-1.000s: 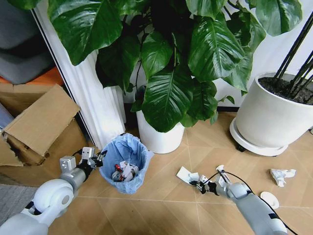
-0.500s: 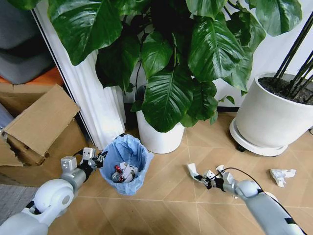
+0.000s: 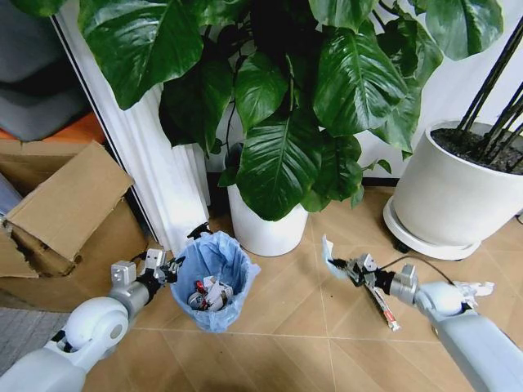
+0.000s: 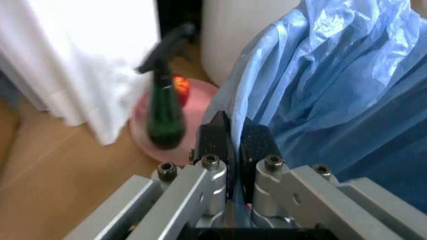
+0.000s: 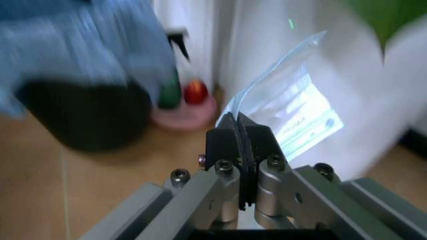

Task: Pick up the trash bin and place the garbage on the floor into it.

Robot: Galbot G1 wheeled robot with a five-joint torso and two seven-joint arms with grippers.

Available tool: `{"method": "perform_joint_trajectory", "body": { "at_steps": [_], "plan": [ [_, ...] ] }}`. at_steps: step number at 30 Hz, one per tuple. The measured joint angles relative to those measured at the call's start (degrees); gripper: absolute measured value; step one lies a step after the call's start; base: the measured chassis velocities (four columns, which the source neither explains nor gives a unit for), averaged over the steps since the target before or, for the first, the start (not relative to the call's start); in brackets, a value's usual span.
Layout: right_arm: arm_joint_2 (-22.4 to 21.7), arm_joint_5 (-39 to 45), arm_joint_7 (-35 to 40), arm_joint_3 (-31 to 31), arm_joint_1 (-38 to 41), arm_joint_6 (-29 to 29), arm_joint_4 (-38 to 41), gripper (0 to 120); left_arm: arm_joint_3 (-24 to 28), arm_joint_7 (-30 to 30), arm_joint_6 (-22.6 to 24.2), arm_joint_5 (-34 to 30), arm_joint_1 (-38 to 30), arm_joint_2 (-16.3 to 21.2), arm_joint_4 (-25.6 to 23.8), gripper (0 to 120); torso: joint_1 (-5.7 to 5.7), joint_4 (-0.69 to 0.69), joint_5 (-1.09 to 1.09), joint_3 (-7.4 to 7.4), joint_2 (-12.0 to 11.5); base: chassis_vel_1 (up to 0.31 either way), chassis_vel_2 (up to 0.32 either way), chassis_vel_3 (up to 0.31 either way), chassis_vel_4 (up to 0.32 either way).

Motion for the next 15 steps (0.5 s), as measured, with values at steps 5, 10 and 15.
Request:
{"method": "perform_joint_trajectory", "body": {
  "at_steps": [5,10,15],
  "plan": [
    [-1.7,5.1,-4.9,-0.8,0.7,1.2,3.9,0,6.9,0.0,-0.1,-1.0,-5.5,-0.7,1.9,0,0.0,-0.02,0.0,0.0,0.0,0.0,0.0,0.0,0.0],
    [-2.4,9.6,-8.9,-2.1,1.5,1.6,7.2,0,12.0,0.0,-0.3,-2.2,-9.5,-1.6,3.5,0,0.0,-0.01,0.01,0.0,0.0,0.0,0.0,0.0,0.0],
    [-3.1,12.5,-9.5,-3.5,1.6,0.5,11.5,0,15.3,0.1,-0.5,-3.1,-12.0,-2.3,4.2,0,0.0,-0.01,0.01,0.0,0.0,0.0,0.0,0.0,0.0]
  ]
}}
